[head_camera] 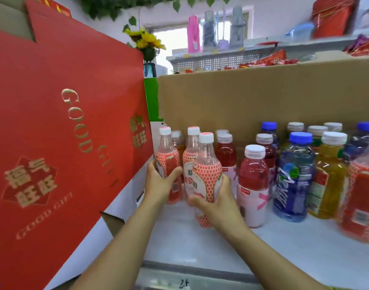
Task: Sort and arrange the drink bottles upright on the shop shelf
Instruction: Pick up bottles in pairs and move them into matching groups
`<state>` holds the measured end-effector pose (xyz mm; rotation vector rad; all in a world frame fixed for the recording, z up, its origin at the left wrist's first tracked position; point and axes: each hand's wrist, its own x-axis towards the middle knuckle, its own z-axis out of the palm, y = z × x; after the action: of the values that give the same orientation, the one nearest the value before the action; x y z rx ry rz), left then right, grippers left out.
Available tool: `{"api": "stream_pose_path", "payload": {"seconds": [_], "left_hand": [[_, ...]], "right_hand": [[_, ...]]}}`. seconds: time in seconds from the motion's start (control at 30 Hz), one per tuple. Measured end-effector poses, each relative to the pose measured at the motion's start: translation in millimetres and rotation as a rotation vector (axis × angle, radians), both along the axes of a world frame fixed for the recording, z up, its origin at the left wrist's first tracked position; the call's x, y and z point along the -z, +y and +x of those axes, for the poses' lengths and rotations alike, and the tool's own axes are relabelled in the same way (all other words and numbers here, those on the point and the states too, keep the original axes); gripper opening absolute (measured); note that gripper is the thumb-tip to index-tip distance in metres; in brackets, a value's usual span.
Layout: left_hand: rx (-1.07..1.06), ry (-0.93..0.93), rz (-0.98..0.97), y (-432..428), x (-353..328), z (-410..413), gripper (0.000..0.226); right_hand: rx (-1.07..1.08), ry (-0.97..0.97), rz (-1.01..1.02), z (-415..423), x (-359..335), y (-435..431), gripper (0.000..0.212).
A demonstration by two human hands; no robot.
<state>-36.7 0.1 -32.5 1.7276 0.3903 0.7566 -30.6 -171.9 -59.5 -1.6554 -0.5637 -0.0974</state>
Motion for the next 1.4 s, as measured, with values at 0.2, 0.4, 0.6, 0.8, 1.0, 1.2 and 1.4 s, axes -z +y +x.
{"api": "stream_pose_path", "payload": {"seconds": [0.2, 0.4, 0.6, 0.8, 1.0, 1.2, 1.4], "left_hand": [[-0.009, -0.021, 0.028, 6, 5, 11, 0.082], [0.086, -0.057, 0.051, -7, 9, -25, 0.078], [0.165, -0.165, -0.016, -42, 8, -86, 0.071], [0.238, -0.219, -0.026, -92, -2, -121, 0.048], [0.315, -0.254, -0.051, -168, -3, -138, 0.046], [0.412, -0.276, -0.091, -267, 0, -148, 0.04], [0.53, -0.271, -0.111, -368, 5, -166, 0.05]], "right_hand": [[0.042, -0.001, -0.016, 0, 0, -2, 0.07], [0.038, -0.015, -0.025, -12, -3, -14, 0.069], [0.007, -0.016, 0.034, -40, -9, -43, 0.057], [0.054, -0.085, 0.118, -74, -26, -90, 0.053], [0.126, -0.133, 0.148, -99, -32, -172, 0.053], [0.225, -0.156, 0.142, -126, -32, -275, 0.047], [0.329, -0.196, 0.082, -162, -29, -380, 0.052]]}}
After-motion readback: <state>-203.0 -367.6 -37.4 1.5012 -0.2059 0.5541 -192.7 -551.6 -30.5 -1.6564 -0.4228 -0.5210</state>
